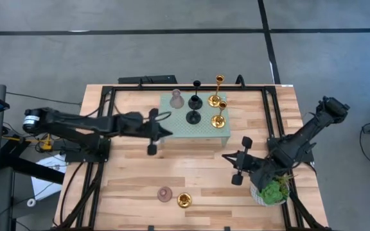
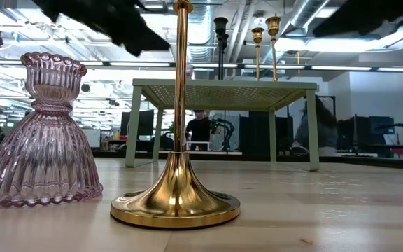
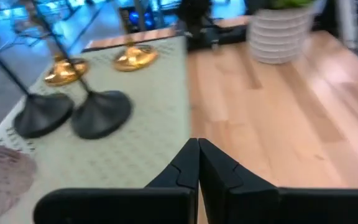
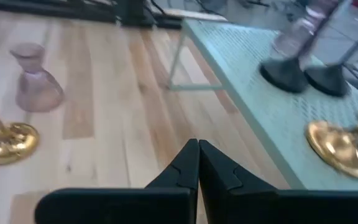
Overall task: Pick & Place candle stick holders
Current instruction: Put the gold candle holder on the shelf aligned with the other gold candle holder
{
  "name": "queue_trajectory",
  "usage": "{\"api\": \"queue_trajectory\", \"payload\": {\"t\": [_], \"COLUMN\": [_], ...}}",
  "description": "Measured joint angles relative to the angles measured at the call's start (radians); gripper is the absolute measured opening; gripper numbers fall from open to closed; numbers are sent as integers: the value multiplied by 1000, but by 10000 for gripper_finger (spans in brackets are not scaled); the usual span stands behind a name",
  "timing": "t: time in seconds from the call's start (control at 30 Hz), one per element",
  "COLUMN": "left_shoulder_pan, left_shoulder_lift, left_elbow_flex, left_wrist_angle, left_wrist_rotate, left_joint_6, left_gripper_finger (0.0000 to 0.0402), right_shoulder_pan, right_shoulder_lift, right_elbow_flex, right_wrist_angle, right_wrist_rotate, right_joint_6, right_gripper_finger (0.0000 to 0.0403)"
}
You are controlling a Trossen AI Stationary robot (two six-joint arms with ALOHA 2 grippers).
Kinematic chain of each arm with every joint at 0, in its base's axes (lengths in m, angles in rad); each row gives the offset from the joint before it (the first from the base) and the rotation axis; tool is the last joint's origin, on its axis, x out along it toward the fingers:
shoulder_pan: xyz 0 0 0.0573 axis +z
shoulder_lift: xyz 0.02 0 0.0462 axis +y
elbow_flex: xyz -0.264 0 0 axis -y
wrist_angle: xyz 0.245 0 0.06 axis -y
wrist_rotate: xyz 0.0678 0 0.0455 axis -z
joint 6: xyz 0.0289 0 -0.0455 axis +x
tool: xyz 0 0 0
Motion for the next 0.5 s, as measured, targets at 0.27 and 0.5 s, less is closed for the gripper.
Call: {"api": "queue_trajectory", "payload": {"t": [0.27, 0.5], "left_shoulder_pan": [-195, -376], "left_shoulder_lift": [-206, -258], "left_elbow_flex": [-137, -304], "left_wrist_angle": [-43, 25], "left_wrist_rotate": [-40, -170], "left_joint_6": [-21, -112], "left_gripper_finger": [4, 4], "right_shoulder_pan": [24, 9], "right_shoulder_lift": [0, 0], "right_elbow_flex": [0, 0], "right_wrist_angle": [-73, -2], "right_wrist_rotate": [38, -41], "right_joint_6": [-7, 5], "right_gripper_finger": [0, 0]}}
